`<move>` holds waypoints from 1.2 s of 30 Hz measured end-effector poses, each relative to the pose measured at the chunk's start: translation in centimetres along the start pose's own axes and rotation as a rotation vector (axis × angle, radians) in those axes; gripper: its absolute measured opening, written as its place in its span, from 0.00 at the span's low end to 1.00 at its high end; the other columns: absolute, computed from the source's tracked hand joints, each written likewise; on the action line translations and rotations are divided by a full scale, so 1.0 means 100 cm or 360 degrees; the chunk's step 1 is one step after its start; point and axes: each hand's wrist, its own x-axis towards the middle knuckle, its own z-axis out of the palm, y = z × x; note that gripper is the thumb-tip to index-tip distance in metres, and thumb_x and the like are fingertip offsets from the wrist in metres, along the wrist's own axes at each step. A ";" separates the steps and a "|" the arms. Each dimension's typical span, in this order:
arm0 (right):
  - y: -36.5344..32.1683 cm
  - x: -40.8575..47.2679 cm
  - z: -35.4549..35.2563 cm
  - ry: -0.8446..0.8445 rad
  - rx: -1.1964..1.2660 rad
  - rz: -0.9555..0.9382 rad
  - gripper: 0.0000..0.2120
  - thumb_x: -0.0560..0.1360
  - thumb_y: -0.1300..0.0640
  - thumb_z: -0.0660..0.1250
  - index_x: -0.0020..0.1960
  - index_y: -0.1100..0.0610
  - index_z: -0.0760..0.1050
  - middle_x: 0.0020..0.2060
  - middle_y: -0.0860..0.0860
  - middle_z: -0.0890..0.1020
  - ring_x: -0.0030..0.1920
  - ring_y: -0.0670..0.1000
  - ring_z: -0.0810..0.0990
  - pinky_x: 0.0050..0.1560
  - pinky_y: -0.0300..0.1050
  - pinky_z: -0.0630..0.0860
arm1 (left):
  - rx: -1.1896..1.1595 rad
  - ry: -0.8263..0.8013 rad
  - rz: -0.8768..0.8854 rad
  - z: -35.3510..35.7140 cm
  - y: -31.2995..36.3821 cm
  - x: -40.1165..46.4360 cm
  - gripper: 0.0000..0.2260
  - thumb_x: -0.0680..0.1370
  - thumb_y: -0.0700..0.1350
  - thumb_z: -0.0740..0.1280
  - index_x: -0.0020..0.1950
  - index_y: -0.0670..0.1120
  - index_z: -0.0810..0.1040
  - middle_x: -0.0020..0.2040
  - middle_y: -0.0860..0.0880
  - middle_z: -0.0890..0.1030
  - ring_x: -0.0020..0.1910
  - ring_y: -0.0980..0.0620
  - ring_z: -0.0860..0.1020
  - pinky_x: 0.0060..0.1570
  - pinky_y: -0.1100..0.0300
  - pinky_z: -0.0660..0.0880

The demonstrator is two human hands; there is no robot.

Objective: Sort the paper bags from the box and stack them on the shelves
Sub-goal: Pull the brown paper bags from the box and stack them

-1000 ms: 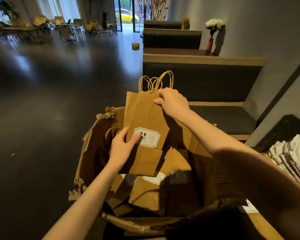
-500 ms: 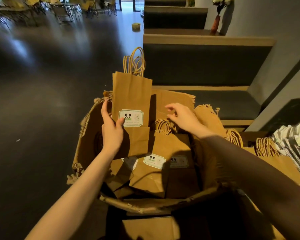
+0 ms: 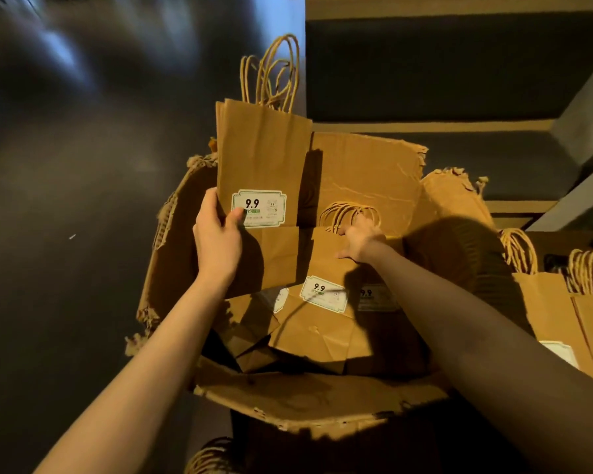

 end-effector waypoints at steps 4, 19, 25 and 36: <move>-0.002 0.004 0.001 0.0019 -0.0064 0.0025 0.36 0.68 0.38 0.70 0.70 0.54 0.66 0.69 0.58 0.64 0.70 0.58 0.62 0.68 0.51 0.61 | 0.0052 0.0025 -0.0017 0.000 -0.001 0.000 0.11 0.80 0.38 0.61 0.61 0.45 0.71 0.52 0.57 0.75 0.51 0.63 0.75 0.43 0.77 0.71; 0.017 -0.092 -0.131 0.0741 0.0319 -0.0636 0.05 0.72 0.52 0.69 0.42 0.48 0.73 0.35 0.43 0.76 0.44 0.44 0.74 0.59 0.47 0.67 | 0.0307 -0.0064 0.0127 -0.002 0.001 -0.013 0.20 0.78 0.33 0.58 0.63 0.55 0.74 0.63 0.53 0.77 0.63 0.55 0.72 0.59 0.59 0.70; 0.023 -0.125 -0.179 0.0924 0.0466 -0.0604 0.04 0.75 0.54 0.68 0.48 0.54 0.75 0.39 0.46 0.76 0.45 0.46 0.73 0.50 0.43 0.67 | 0.0128 -0.0352 0.0268 0.003 0.003 -0.013 0.15 0.80 0.40 0.57 0.60 0.53 0.78 0.59 0.55 0.79 0.61 0.57 0.74 0.63 0.54 0.70; -0.010 -0.105 -0.178 0.1115 0.0901 -0.0578 0.10 0.75 0.53 0.68 0.54 0.55 0.77 0.49 0.49 0.79 0.51 0.46 0.74 0.50 0.35 0.69 | 0.0000 -0.0368 0.0242 0.003 0.004 -0.017 0.11 0.78 0.43 0.65 0.60 0.45 0.77 0.55 0.51 0.81 0.55 0.54 0.78 0.57 0.49 0.76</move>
